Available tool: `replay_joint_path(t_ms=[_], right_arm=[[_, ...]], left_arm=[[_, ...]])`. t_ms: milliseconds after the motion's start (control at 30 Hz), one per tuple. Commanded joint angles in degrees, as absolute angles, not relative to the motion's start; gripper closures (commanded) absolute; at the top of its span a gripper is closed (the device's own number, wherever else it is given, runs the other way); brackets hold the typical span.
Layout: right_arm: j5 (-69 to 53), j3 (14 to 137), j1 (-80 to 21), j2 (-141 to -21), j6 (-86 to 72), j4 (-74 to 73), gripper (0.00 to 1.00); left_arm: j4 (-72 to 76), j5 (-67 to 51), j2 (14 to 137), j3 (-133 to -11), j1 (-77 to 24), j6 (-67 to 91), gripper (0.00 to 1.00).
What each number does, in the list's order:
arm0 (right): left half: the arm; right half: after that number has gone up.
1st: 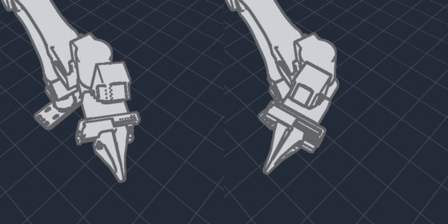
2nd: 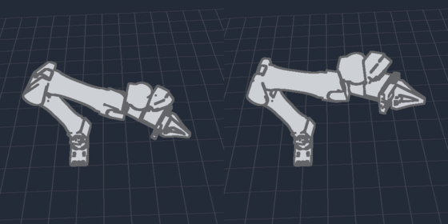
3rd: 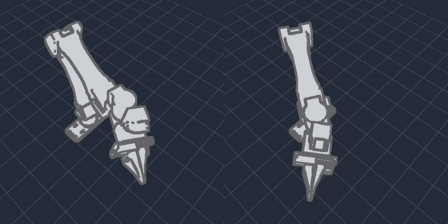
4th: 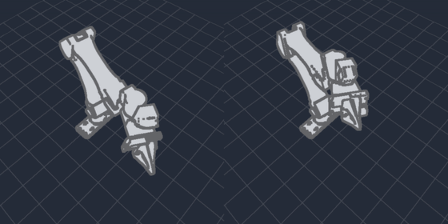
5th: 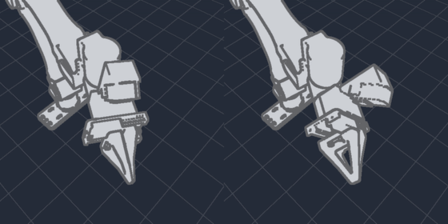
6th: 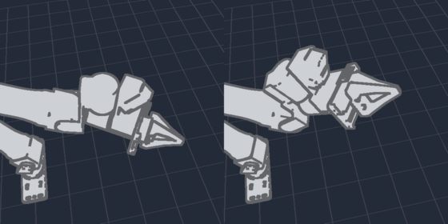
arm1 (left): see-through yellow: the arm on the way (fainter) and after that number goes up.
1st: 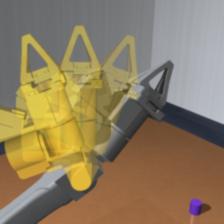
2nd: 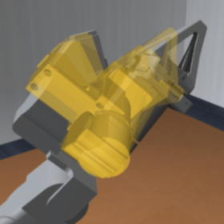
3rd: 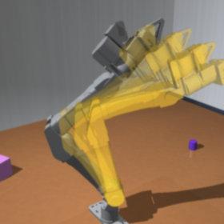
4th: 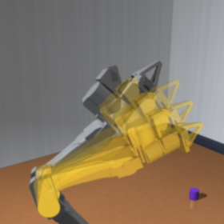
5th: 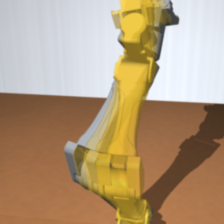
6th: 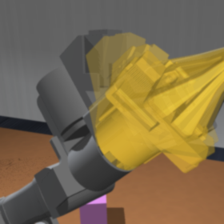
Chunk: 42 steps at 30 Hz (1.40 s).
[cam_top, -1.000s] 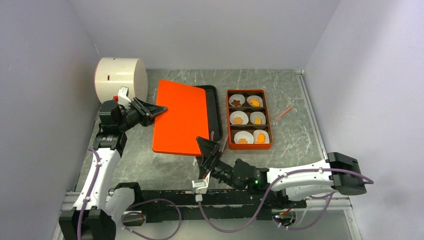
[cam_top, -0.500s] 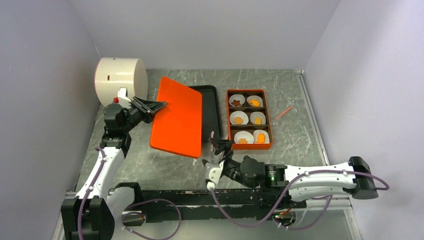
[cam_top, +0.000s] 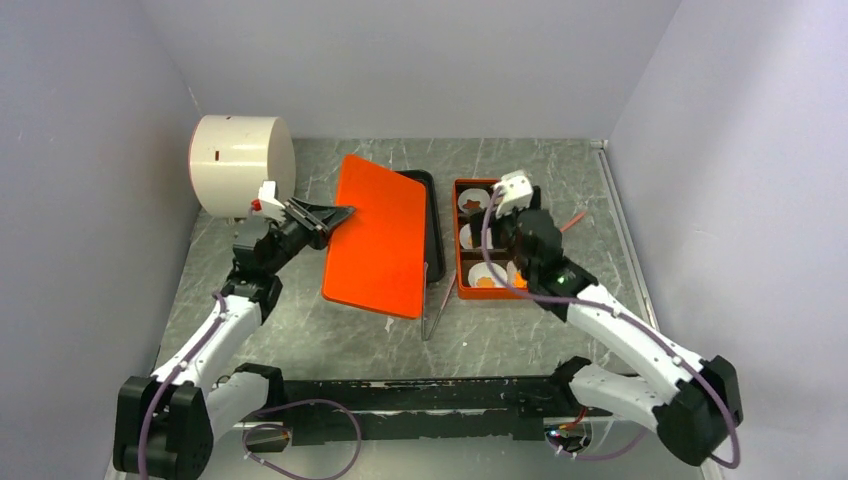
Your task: Pack the cookies
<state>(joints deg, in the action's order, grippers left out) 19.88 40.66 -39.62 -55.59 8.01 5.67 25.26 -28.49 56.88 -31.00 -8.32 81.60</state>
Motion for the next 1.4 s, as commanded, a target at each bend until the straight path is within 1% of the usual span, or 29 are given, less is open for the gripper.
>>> replay_joint_path(t_ms=[0, 100, 233, 367, 433, 533, 733, 900, 1033, 1167, 1267, 1367], right_arm=[[13.6, 46.3, -26.4, -61.1, -10.7, 0.4, 0.00], [9.6, 48.0, -17.2, -64.8, -17.8, -2.5, 0.00], [0.9, 47.0, -3.7, -69.3, -25.7, -1.1, 0.00], [-8.9, 46.1, 5.8, -75.6, -29.7, 2.9, 0.00], [-15.0, 45.6, 8.6, -78.9, -31.3, 5.1, 0.01], [-19.0, 45.5, 9.1, -83.0, -31.7, 6.5, 0.06], [-24.5, 41.9, 9.1, -85.9, -33.6, 11.5, 0.06], [-31.4, 37.6, 8.4, -86.9, -37.2, 16.4, 0.10], [-36.0, 34.0, 6.3, -85.0, -40.6, 20.3, 0.10], [-37.5, 31.2, 4.7, -82.0, -43.0, 23.0, 0.10], [-36.8, 30.2, 4.7, -79.0, -43.7, 22.8, 0.10], [-32.5, 29.6, 4.7, -75.4, -43.7, 21.4, 0.09]], left_arm=[[36.1, -23.7, 58.6, -30.4, -12.4, 84.8, 0.95], [40.1, -22.1, 60.7, -29.7, -15.1, 85.6, 0.95], [43.2, -19.6, 63.5, -29.9, -18.3, 85.3, 0.95], [44.0, -17.0, 67.4, -31.5, -21.3, 83.5, 0.95], [46.5, -15.5, 69.7, -31.9, -23.1, 83.6, 0.95], [51.0, -14.7, 74.2, -33.2, -25.3, 84.1, 0.95], [58.6, -12.2, 82.7, -36.6, -29.8, 84.5, 0.95], [59.4, -9.0, 86.7, -39.3, -33.1, 82.7, 0.95], [63.2, -4.8, 88.5, -38.4, -35.7, 83.2, 0.95], [65.6, -1.6, 90.6, -38.5, -37.8, 82.8, 0.95], [67.2, -0.1, 93.0, -39.1, -38.9, 82.9, 0.95], [69.6, 2.6, 95.5, -39.8, -40.1, 83.1, 0.95]])
